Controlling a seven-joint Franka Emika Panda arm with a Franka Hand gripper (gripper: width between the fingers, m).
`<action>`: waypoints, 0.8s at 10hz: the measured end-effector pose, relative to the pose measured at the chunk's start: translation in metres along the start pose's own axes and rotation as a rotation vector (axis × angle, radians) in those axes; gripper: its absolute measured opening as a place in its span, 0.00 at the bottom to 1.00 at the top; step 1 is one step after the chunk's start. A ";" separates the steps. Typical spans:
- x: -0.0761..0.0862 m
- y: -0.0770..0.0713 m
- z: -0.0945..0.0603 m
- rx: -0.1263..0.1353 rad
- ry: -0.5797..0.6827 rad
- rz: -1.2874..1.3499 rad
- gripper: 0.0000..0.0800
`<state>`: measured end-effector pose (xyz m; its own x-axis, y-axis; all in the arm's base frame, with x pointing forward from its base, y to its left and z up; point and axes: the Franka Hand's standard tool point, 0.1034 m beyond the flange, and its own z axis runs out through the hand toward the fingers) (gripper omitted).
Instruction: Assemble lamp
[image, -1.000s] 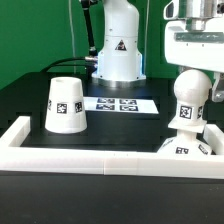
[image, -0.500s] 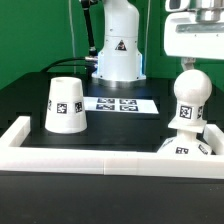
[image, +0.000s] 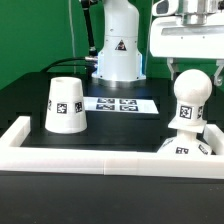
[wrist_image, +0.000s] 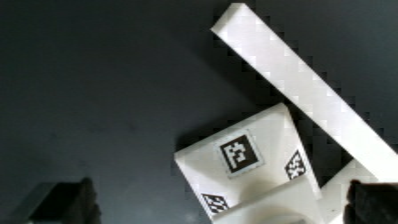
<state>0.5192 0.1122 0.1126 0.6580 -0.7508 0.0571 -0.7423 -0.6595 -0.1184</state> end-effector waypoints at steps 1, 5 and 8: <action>0.000 0.001 0.001 -0.001 -0.001 -0.016 0.87; 0.036 0.042 -0.002 -0.032 -0.020 -0.508 0.87; 0.048 0.051 -0.003 -0.038 -0.033 -0.517 0.87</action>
Offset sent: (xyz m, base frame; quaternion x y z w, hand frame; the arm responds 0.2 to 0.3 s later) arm -0.0178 -0.0539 0.0033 -0.0122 -0.0191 -0.2678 0.9632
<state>0.5128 0.0422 0.1121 0.9433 -0.3250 0.0672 -0.3224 -0.9454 -0.0471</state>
